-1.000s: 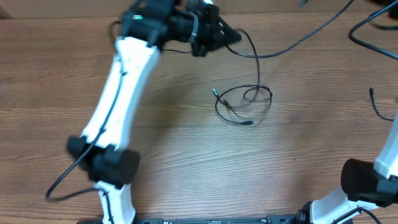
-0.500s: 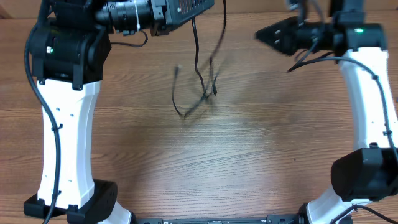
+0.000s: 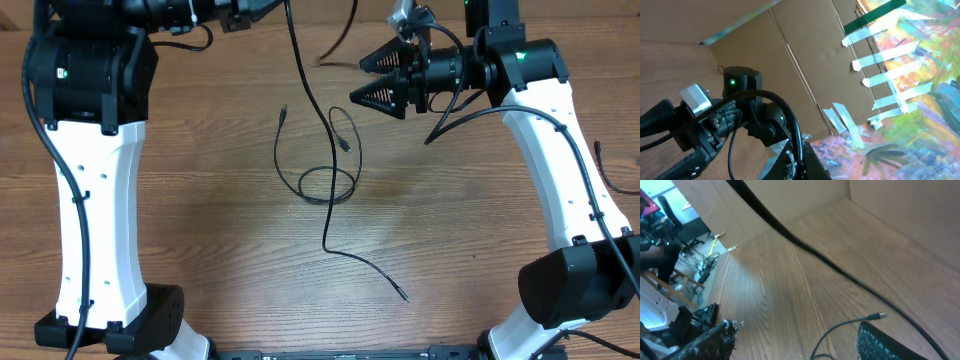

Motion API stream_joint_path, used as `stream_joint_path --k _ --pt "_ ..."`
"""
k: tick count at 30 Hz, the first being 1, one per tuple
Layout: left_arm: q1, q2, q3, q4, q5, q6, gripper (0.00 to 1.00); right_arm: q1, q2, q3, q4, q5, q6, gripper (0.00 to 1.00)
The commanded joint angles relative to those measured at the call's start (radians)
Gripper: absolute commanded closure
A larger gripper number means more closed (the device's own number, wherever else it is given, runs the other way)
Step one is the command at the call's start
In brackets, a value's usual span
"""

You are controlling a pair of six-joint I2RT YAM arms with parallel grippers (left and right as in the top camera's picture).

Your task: Untangle cables

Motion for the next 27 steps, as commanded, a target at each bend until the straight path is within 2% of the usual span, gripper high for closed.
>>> stream_joint_path --k 1,6,13,23,27 --pt "0.000 -0.001 0.011 0.004 0.014 -0.006 0.96 -0.004 -0.003 -0.005 0.020 -0.062 -0.054 0.23" --pt "-0.014 0.002 0.011 -0.040 0.006 -0.023 0.96 -0.003 -0.003 -0.005 0.097 -0.179 -0.161 0.22" --pt "-0.038 0.002 0.011 -0.079 -0.075 -0.034 0.96 0.005 -0.003 -0.005 0.244 -0.322 -0.156 0.20" --pt "-0.077 0.002 0.011 -0.070 -0.119 -0.076 0.96 0.027 -0.003 -0.005 0.284 -0.323 -0.146 0.12" --pt "-0.088 0.002 0.011 -0.052 -0.142 -0.084 0.96 0.027 -0.003 -0.005 0.284 -0.327 -0.146 0.07"
